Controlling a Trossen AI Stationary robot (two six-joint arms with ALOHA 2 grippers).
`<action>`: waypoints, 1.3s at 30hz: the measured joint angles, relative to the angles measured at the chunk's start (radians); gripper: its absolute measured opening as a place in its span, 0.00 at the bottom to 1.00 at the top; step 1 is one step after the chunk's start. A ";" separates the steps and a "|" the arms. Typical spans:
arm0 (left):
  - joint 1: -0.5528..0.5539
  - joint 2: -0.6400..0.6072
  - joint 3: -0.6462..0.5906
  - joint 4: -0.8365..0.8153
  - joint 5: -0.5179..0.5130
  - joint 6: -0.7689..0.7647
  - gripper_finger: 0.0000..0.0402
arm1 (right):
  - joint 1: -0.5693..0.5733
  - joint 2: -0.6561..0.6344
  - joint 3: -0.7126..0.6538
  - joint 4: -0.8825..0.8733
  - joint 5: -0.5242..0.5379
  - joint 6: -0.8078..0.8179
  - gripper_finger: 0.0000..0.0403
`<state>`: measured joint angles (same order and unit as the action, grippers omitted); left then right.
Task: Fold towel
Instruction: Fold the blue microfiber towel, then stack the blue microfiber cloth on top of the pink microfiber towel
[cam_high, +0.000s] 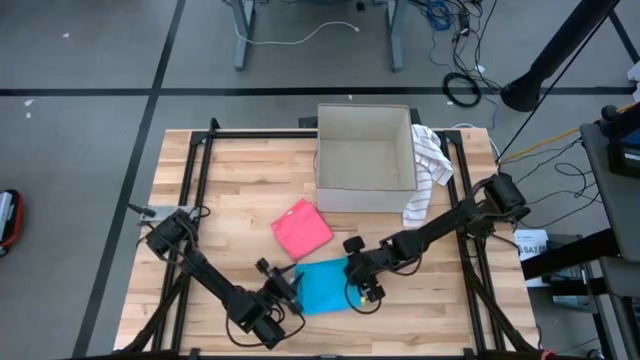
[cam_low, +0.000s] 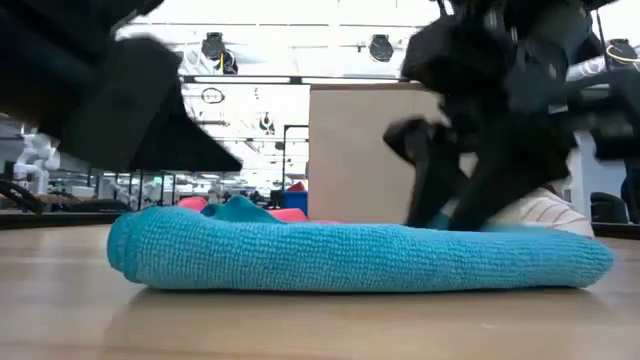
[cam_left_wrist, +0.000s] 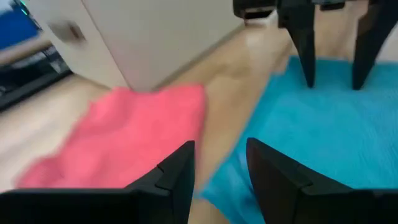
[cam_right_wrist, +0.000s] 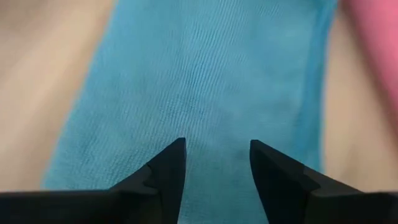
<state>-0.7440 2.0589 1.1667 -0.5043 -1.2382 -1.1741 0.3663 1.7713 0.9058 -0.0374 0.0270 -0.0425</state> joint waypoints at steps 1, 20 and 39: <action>0.000 -0.015 0.000 -0.014 -0.017 0.002 0.37 | 0.000 -0.021 0.000 0.000 0.000 0.000 0.41; -0.002 -0.062 0.000 0.570 0.487 0.880 0.40 | 0.168 -0.039 0.000 0.015 -0.018 -0.046 0.41; 0.103 -0.019 0.001 0.446 0.787 0.815 0.64 | 0.163 0.065 0.001 0.069 0.103 -0.026 0.50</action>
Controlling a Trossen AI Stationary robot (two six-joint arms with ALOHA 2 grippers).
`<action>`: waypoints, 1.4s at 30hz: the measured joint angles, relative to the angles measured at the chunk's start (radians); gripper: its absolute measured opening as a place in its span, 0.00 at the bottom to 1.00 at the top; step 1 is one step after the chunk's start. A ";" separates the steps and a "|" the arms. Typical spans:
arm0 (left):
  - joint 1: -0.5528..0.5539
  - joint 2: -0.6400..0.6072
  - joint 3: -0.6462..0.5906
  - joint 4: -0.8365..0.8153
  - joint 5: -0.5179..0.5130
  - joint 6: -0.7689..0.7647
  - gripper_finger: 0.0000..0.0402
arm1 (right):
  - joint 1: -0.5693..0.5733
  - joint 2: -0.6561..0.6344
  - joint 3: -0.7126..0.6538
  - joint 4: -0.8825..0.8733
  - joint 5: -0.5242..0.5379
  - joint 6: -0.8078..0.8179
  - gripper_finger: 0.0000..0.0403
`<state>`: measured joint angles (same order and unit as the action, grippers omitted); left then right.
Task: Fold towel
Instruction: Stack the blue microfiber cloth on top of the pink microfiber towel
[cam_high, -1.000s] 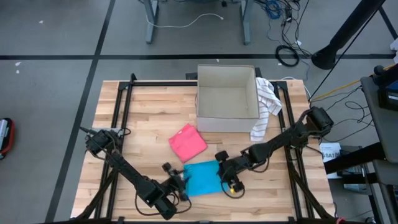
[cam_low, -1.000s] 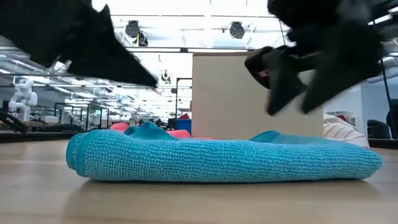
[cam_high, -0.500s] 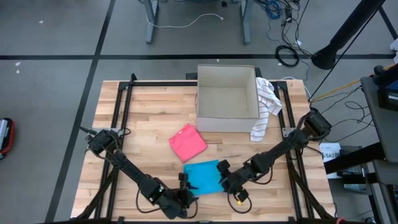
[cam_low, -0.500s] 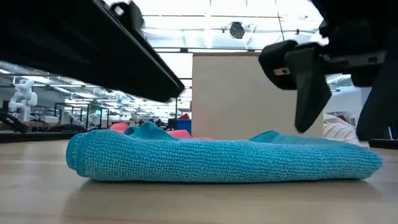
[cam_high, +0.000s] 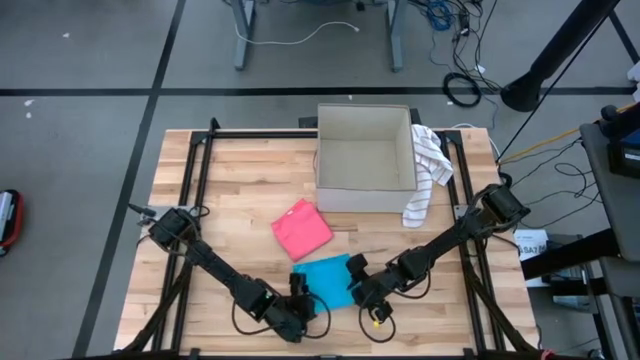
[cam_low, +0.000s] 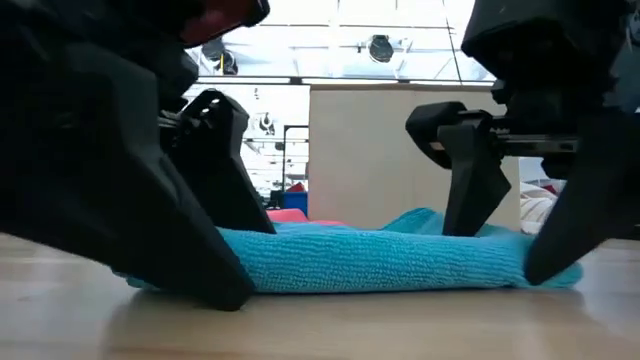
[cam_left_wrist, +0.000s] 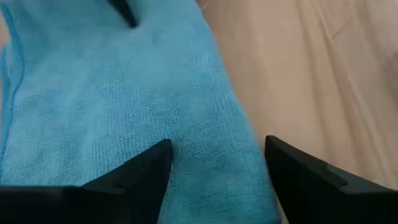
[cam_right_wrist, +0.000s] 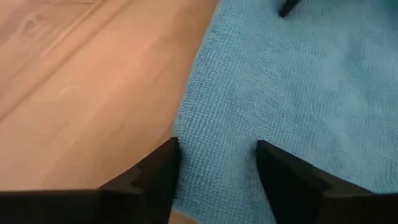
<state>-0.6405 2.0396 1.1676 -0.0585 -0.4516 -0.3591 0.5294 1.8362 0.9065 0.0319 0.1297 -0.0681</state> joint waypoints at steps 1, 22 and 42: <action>0.004 0.000 0.001 -0.013 0.001 -0.014 0.62 | 0.000 0.002 0.000 0.000 0.001 0.000 0.46; 0.045 -0.062 0.109 -0.305 -0.252 0.400 0.02 | 0.003 -0.007 0.050 -0.048 0.027 -0.078 0.01; 0.155 -0.232 0.206 -0.721 -0.570 0.638 0.01 | -0.119 -0.044 0.217 -0.167 0.292 -0.378 0.00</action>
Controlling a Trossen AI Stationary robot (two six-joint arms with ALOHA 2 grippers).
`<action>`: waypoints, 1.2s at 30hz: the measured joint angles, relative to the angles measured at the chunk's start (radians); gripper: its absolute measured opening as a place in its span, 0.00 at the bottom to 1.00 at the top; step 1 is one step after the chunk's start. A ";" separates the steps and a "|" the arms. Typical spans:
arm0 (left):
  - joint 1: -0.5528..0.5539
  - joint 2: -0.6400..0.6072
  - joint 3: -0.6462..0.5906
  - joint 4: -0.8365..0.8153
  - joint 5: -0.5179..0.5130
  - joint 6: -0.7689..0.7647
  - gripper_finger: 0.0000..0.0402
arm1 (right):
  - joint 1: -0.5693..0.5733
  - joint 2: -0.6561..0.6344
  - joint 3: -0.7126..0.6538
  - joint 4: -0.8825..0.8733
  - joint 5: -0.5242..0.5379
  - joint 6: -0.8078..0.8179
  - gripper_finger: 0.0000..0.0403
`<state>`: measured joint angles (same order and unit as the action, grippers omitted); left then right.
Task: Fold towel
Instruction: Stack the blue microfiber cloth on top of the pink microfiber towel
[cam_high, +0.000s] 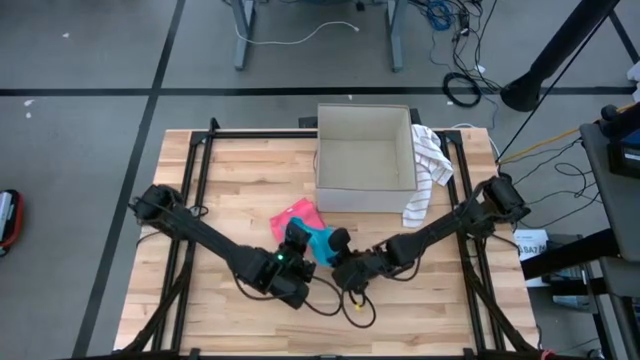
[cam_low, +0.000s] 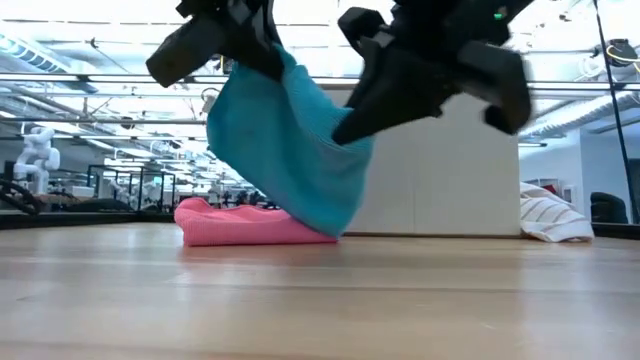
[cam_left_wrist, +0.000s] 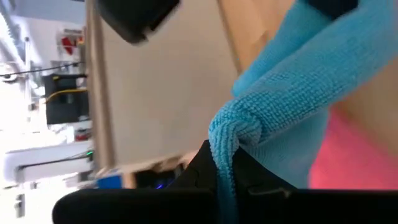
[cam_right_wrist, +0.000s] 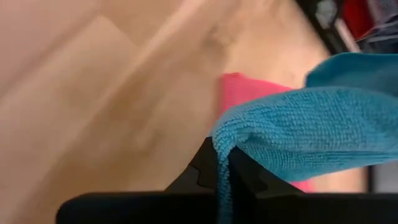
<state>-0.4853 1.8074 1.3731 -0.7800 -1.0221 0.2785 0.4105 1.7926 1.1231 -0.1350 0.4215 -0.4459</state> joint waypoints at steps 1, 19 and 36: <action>0.009 -0.005 0.000 -0.028 -0.012 0.002 0.01 | -0.010 0.000 0.008 -0.001 0.010 -0.016 0.00; 0.223 -0.028 0.000 -0.480 -0.116 -0.099 0.01 | -0.201 -0.001 0.115 -0.003 0.087 -0.187 0.00; 0.346 -0.028 0.000 -0.567 -0.031 -0.391 0.01 | -0.455 -0.001 0.115 0.007 -0.168 -0.249 0.00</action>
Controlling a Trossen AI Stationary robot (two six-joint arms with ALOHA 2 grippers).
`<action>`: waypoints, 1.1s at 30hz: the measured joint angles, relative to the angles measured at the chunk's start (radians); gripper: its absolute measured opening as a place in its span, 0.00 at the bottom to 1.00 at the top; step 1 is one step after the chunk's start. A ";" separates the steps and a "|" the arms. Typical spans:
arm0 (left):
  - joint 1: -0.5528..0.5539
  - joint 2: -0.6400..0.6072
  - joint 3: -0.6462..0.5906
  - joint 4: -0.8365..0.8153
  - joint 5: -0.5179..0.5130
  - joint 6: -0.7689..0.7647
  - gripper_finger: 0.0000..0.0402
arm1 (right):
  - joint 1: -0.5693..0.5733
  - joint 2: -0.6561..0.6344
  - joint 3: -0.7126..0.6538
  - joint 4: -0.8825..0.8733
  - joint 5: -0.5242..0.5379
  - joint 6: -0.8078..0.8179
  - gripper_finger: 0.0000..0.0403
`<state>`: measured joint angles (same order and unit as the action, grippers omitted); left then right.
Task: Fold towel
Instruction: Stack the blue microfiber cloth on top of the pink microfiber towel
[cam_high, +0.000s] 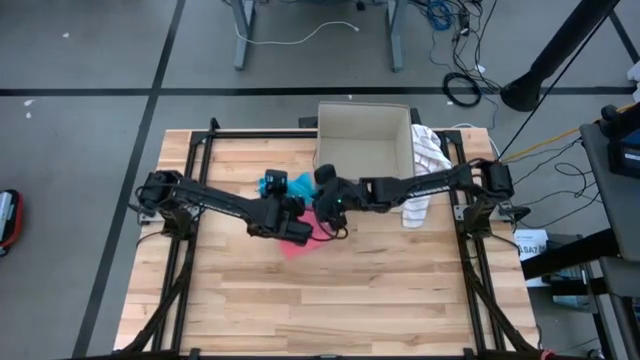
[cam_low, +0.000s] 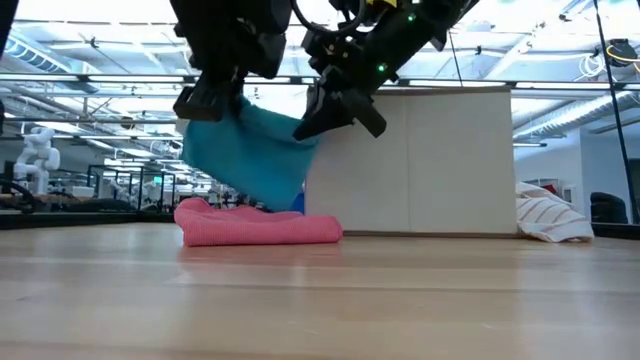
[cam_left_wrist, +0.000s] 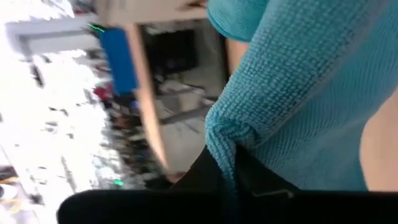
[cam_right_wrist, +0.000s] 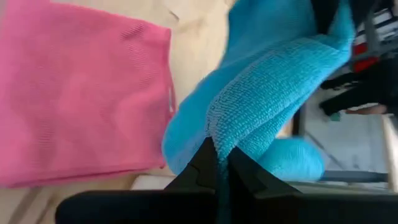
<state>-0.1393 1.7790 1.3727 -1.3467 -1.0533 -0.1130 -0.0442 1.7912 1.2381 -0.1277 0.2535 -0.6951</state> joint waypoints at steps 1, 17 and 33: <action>0.006 0.000 0.000 0.001 0.035 -0.012 0.01 | -0.007 0.000 0.000 -0.003 -0.019 0.012 0.00; -0.020 0.002 -0.176 0.396 0.631 0.109 0.06 | -0.004 -0.007 0.004 -0.235 -0.386 0.169 0.18; -0.121 0.001 -0.176 0.538 0.709 0.083 0.30 | 0.126 -0.018 -0.007 -0.387 -0.370 0.348 0.53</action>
<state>-0.2608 1.7802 1.1969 -0.8084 -0.3443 -0.0296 0.0817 1.7728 1.2313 -0.5147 -0.1166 -0.3473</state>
